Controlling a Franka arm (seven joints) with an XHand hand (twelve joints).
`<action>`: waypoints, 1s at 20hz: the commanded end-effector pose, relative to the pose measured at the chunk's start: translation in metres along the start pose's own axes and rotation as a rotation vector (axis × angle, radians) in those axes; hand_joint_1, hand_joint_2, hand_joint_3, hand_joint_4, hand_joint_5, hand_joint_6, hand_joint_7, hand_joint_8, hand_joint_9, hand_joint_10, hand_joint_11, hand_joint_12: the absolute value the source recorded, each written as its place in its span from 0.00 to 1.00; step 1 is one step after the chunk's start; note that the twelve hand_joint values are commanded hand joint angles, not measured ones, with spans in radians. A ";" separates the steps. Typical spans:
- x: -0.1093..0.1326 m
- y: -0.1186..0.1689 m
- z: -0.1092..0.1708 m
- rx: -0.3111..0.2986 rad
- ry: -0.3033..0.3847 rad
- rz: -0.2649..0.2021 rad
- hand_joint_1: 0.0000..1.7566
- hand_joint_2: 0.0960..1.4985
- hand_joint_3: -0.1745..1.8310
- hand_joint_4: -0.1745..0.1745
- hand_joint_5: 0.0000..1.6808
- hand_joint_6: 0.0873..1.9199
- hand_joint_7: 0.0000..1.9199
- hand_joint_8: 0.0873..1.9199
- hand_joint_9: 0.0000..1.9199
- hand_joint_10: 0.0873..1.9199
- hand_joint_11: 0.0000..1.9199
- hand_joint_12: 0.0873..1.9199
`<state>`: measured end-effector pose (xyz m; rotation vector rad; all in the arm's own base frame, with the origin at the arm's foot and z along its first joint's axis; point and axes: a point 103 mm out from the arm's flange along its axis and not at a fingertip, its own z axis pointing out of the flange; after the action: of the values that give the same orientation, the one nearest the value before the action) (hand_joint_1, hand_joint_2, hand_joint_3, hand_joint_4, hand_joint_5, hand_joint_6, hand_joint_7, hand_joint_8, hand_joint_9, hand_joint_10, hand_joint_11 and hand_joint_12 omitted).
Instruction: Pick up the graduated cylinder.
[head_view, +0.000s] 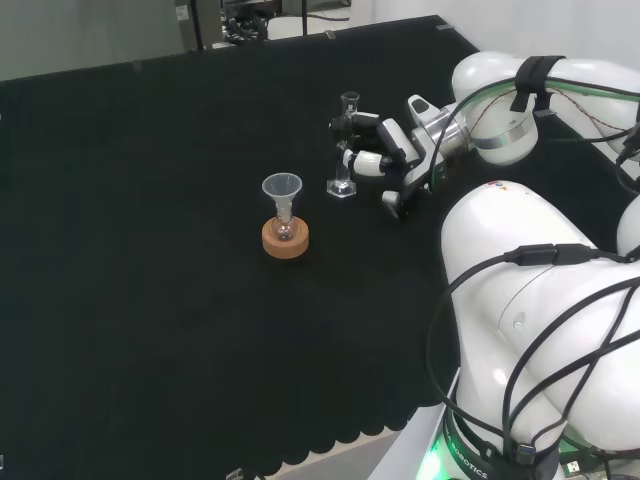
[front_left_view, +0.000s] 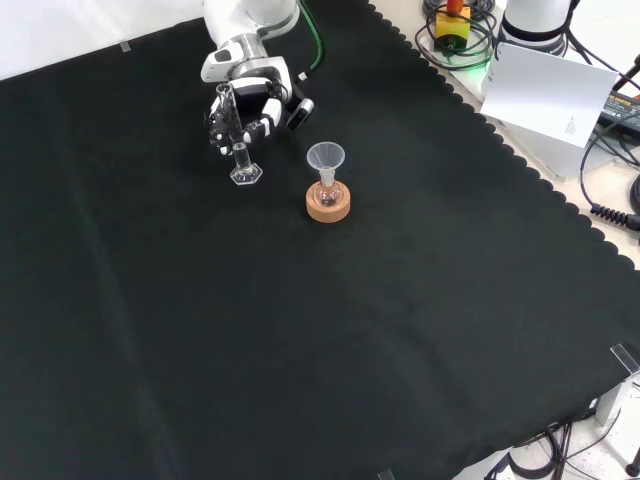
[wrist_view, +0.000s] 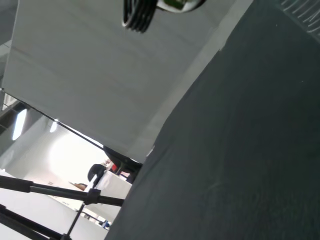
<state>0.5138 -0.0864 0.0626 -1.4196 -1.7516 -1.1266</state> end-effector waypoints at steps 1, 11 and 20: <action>0.003 0.002 -0.005 0.003 -0.068 -0.002 0.67 0.61 0.39 0.51 0.48 0.27 0.46 0.24 0.62 0.03 0.53 0.46; 0.018 0.009 -0.027 0.095 -0.276 -0.032 0.69 0.61 0.38 0.46 0.52 0.26 0.48 0.26 0.64 0.03 0.55 0.44; 0.047 0.003 -0.047 0.203 -0.383 -0.012 0.69 0.61 0.38 0.45 0.54 0.25 0.51 0.24 0.66 0.02 0.56 0.43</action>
<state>0.5142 -0.1071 0.1086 -1.5726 -2.0226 -0.7881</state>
